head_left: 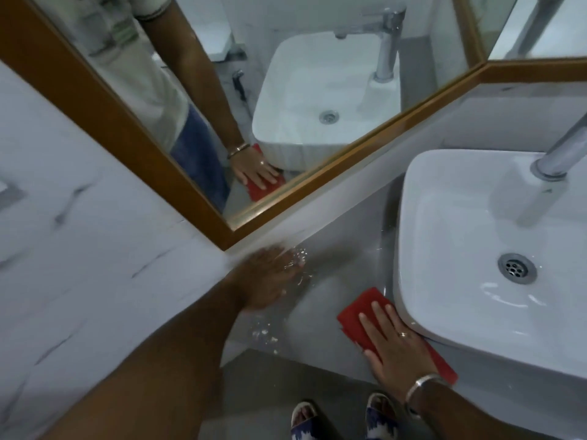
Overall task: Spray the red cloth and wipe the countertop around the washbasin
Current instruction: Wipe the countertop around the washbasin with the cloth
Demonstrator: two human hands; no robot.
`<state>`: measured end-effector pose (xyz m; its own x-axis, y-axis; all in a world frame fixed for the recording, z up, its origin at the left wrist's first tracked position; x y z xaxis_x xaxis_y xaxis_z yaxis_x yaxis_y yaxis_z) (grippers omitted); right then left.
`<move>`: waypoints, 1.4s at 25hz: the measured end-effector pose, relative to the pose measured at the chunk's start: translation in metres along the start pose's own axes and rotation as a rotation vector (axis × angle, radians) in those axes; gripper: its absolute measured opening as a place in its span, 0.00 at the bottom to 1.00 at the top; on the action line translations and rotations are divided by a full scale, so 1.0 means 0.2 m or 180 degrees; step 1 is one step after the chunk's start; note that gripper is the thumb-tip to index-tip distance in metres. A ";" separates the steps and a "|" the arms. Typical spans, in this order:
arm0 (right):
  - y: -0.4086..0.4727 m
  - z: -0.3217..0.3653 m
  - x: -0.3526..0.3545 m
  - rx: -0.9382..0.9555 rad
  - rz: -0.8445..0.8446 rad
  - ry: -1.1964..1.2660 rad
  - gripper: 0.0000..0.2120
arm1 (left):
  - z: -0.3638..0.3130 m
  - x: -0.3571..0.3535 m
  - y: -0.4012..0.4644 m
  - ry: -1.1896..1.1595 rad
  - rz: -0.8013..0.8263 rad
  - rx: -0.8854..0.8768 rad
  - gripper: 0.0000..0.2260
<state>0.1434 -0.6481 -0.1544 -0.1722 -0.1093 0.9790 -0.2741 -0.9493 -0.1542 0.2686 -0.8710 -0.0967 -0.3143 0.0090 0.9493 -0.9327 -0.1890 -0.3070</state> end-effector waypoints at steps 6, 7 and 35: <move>0.13 0.33 -0.04 -0.0227 0.0185 0.0542 0.33 | 0.03 0.32 -0.39 0.0330 -0.0293 0.0674 0.32; 0.14 0.41 -0.05 0.0414 0.0136 0.0357 0.34 | 0.04 0.36 -0.48 0.0468 -0.0276 0.0761 0.32; 0.41 0.74 -0.08 0.0671 0.0170 -0.0233 0.29 | 0.33 0.73 -1.06 0.3529 -0.1206 -0.0097 0.30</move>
<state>0.2628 -0.7684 -0.1622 -0.1099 -0.1748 0.9784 -0.0614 -0.9813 -0.1822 0.4334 -0.8947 0.1110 0.0167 0.9135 0.4064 -0.9989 0.0329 -0.0331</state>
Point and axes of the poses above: each hand's wrist, its own y-axis towards the middle knuckle, its own x-axis out of the back of the hand, z = x × y, the point moved 10 cm from there along y, towards the middle knuckle, and after that the axes turned 1 degree about x, right-handed, at the moved point
